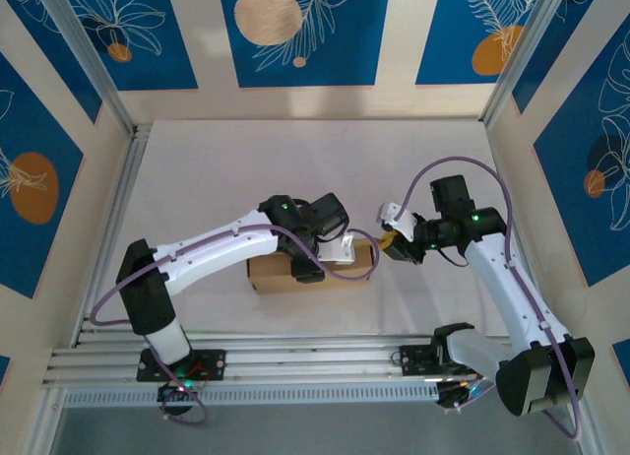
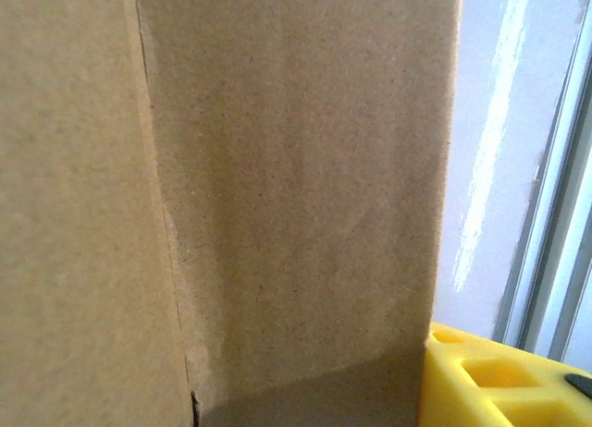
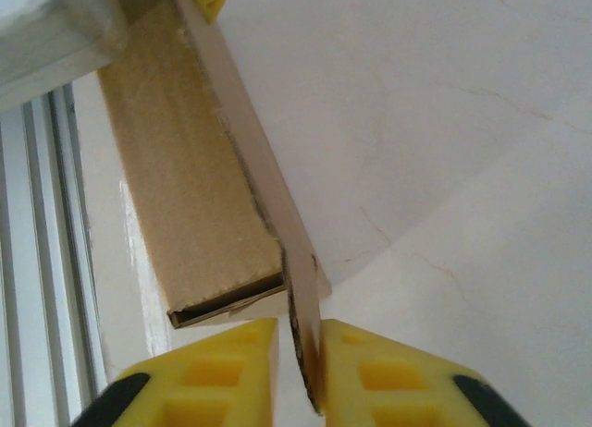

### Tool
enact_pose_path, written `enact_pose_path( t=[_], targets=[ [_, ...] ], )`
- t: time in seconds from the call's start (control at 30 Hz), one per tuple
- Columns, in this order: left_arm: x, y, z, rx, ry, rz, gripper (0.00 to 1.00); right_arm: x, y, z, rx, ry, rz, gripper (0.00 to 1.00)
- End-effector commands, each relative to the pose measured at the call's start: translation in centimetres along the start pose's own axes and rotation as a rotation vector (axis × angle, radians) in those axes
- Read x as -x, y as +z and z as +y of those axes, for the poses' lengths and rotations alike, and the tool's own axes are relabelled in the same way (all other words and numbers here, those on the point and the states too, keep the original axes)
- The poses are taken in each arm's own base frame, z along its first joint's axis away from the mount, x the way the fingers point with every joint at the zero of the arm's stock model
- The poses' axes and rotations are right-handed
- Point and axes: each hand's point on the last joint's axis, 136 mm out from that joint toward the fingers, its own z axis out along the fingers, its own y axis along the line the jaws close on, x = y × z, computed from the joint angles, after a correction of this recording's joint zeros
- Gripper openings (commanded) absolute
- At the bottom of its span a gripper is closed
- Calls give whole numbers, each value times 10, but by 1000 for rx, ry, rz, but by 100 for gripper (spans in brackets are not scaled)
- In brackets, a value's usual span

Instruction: Fold the paper box

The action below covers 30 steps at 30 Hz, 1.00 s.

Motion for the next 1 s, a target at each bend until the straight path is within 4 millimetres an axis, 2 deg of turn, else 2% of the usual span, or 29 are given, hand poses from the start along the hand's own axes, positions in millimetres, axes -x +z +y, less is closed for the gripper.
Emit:
enact_pose_path(
  t=[0.0,0.13,0.3,0.33,0.5,0.7,0.97],
  targets=[
    [-7,9,7,37,16,66,53,9,-6,11,28,-18,7,9],
    [-6,10,10,46,14,73,53,17,-4,23,78,-9,51,4],
    [-5,10,11,51,8,75,53,26,1,26,86,75,76,3],
    [-6,10,11,51,9,77,53,27,2,23,70,103,79,0],
    [-6,10,19,90,-9,82,53,36,5,13,7,218,74,0],
    [-3,11,30,106,-72,56,53,34,10,-12,-201,455,126,0],
    [-1,9,36,76,-126,26,54,32,21,-15,-257,789,153,0]
  ],
)
